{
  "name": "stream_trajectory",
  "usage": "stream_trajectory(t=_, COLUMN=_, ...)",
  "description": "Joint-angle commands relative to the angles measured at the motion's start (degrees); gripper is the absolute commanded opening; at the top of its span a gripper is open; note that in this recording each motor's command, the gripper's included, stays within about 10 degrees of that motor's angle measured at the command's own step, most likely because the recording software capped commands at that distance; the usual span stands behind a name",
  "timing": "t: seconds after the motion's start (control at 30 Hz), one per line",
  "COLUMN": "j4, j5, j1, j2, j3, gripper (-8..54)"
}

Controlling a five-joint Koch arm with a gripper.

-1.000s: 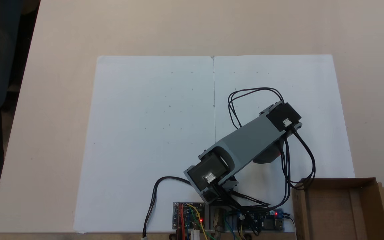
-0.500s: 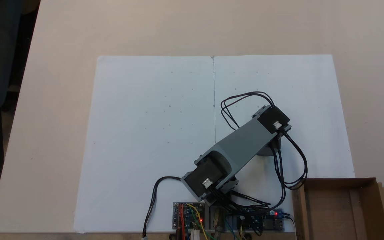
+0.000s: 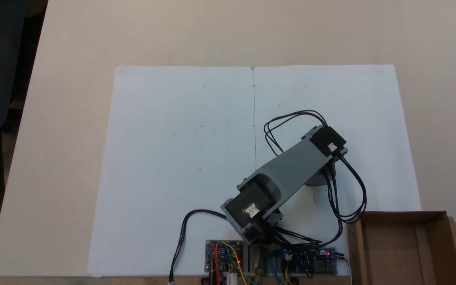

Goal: Grasp a green dice and put it in the bin.

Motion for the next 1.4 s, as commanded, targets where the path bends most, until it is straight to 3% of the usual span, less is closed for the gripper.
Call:
stream_trajectory(t=0.0, j4=-1.8, j5=-5.2, j1=0.8, j2=-0.8, j3=-0.5, gripper=45.7)
stream_trajectory(t=0.43, j4=-2.7, j5=-4.2, j1=0.8, j2=-4.8, j3=0.2, gripper=43.7)
stream_trajectory(t=0.8, j4=-6.9, j5=5.1, j1=1.0, j2=-7.0, j3=0.4, gripper=42.4)
stream_trajectory(t=1.37, j4=-7.3, j5=5.6, j1=1.2, j2=-8.2, j3=2.9, gripper=42.2)
